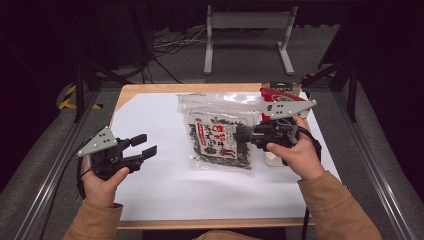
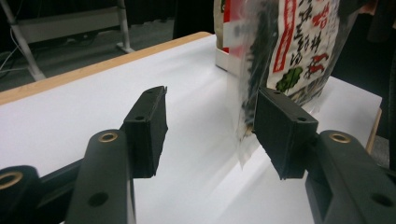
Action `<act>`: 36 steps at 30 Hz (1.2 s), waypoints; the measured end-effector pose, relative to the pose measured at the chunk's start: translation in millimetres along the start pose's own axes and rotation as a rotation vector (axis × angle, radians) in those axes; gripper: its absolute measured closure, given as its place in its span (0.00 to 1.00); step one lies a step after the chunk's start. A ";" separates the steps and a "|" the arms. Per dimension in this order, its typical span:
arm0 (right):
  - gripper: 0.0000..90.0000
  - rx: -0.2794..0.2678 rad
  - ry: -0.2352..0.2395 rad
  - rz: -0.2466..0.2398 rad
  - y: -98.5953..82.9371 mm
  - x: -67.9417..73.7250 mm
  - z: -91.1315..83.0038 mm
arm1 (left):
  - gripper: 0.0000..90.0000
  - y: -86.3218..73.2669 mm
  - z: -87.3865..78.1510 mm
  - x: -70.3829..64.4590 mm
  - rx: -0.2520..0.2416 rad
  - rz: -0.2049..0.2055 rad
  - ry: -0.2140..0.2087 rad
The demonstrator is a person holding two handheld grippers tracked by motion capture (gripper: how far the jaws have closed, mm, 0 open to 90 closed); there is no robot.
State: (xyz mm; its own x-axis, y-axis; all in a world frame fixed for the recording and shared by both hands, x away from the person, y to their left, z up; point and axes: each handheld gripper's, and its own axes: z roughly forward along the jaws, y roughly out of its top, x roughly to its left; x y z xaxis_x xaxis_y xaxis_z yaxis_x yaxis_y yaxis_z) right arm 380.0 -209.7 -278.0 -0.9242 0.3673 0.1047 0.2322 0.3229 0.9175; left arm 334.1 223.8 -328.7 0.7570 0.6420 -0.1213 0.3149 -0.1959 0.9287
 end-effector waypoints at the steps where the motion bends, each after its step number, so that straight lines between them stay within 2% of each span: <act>1: 0.85 -0.004 -0.006 0.000 0.2 -0.4 -2.5 | 0.49 -0.7 0.5 1.7 0.000 -0.007 -0.005; 13: 0.85 -0.049 -0.066 0.004 3.1 -4.9 -29.8 | 0.45 -6.2 5.7 9.9 0.023 -0.044 -0.004; 20: 0.85 -0.051 -0.103 0.000 7.6 -8.2 -42.7 | 0.44 -8.9 6.5 14.8 0.031 -0.049 0.006; 29: 0.85 -0.076 -0.151 -0.009 11.2 -11.0 -59.6 | 0.43 -12.4 8.4 21.5 0.044 -0.050 0.028; 36: 0.85 -0.100 -0.187 -0.014 11.8 -14.7 -71.6 | 0.43 -16.2 10.1 25.7 0.052 -0.066 0.034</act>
State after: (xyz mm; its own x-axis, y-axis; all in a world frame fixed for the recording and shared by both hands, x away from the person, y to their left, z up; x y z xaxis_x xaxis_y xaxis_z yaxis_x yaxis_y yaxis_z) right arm 374.7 -273.7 -241.2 -0.8528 0.5216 0.0274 0.1803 0.2446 0.9527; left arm 354.3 236.0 -350.4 0.7143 0.6793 -0.1685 0.3933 -0.1904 0.8995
